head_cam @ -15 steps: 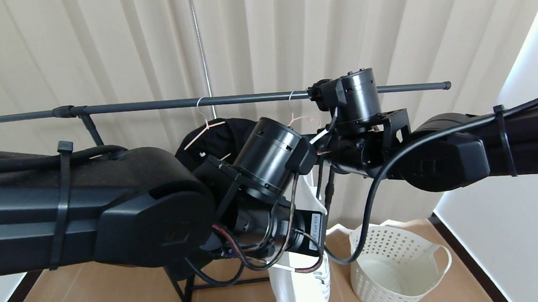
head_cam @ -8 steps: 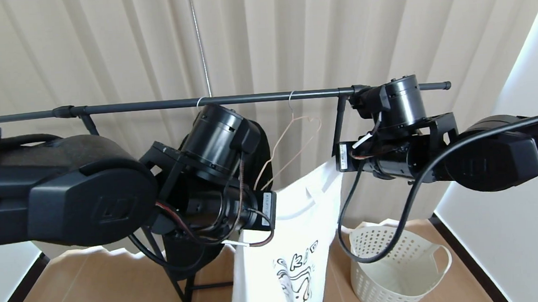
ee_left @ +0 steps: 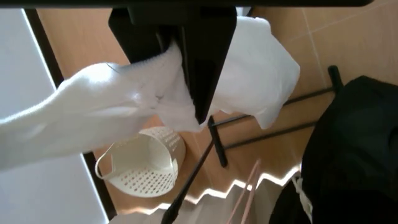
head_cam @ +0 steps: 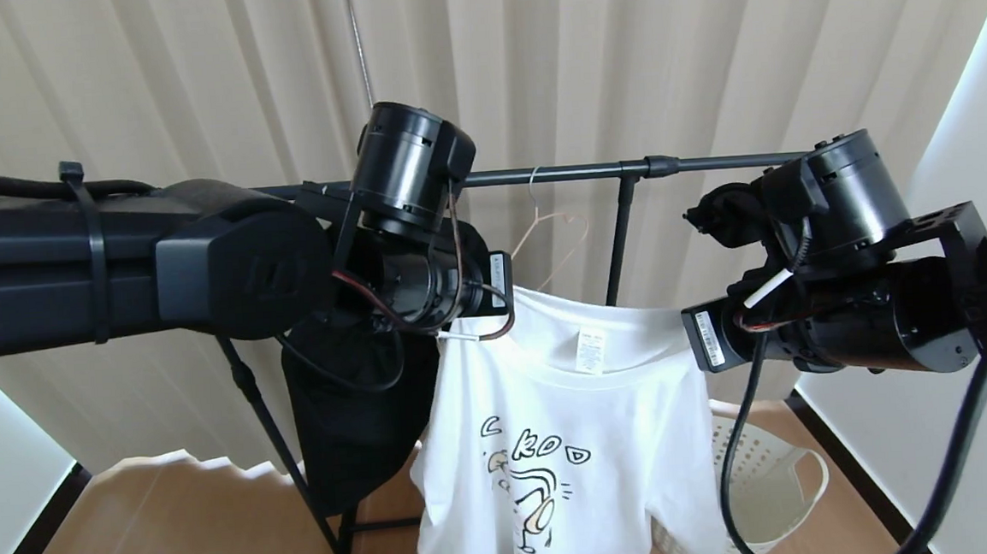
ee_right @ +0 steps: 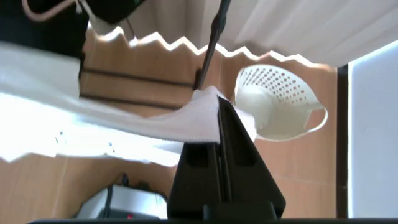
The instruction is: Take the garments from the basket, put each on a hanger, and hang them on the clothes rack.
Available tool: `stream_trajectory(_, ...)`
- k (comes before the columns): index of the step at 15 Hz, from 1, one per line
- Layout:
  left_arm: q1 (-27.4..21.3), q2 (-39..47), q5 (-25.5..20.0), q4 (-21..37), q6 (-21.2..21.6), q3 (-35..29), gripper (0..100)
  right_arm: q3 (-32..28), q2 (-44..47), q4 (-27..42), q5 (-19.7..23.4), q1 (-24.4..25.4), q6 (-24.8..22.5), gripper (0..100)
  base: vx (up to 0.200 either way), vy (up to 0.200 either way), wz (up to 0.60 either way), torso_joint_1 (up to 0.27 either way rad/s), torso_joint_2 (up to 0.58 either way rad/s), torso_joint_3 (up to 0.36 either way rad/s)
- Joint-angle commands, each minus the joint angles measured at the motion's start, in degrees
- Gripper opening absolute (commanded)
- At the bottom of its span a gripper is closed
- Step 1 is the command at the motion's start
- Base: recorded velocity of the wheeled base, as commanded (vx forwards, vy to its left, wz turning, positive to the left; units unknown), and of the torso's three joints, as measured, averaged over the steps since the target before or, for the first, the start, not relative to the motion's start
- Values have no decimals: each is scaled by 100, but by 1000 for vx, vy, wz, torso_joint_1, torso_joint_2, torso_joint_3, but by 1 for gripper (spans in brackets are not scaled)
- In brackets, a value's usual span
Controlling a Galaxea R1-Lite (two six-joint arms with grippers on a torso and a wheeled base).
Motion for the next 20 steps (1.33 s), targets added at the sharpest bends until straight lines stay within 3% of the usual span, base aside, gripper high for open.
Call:
stream_trajectory(1,-12,203,5,1,38,-347,0,31,-161,127,-3,112,-45,0,0,0,0,0,0,0)
stream_trajectory(8,-152,168,5,-25,29,-549,0,357,-82,48,32,112,-326,0,0,0,0,0,0,0)
stream_trajectory(9,-214,194,5,-8,20,-689,0,383,-64,66,59,112,-353,100,0,0,0,0,0,0)
stream_trajectory(11,-293,230,5,1,29,-830,0,647,-108,48,147,103,-660,100,0,0,0,0,0,0)
stream_trajectory(12,-328,230,5,10,29,-909,0,858,-143,-75,498,77,-977,100,0,0,0,0,0,0)
stream_trajectory(15,-425,212,5,18,20,-918,0,1508,-398,-822,1869,-134,-1680,100,0,0,0,0,0,0)
stream_trajectory(17,-495,186,-3,133,29,-883,0,2026,-574,-1604,2942,-187,-1865,100,0,0,0,0,0,0)
stream_trajectory(18,-504,168,-12,177,38,-865,0,2106,-583,-1745,3100,-196,-1865,100,0,0,0,0,0,0)
stream_trajectory(20,-513,-69,-170,308,416,-496,0,2721,-539,-2931,3926,-556,-2190,100,0,0,0,0,0,0)
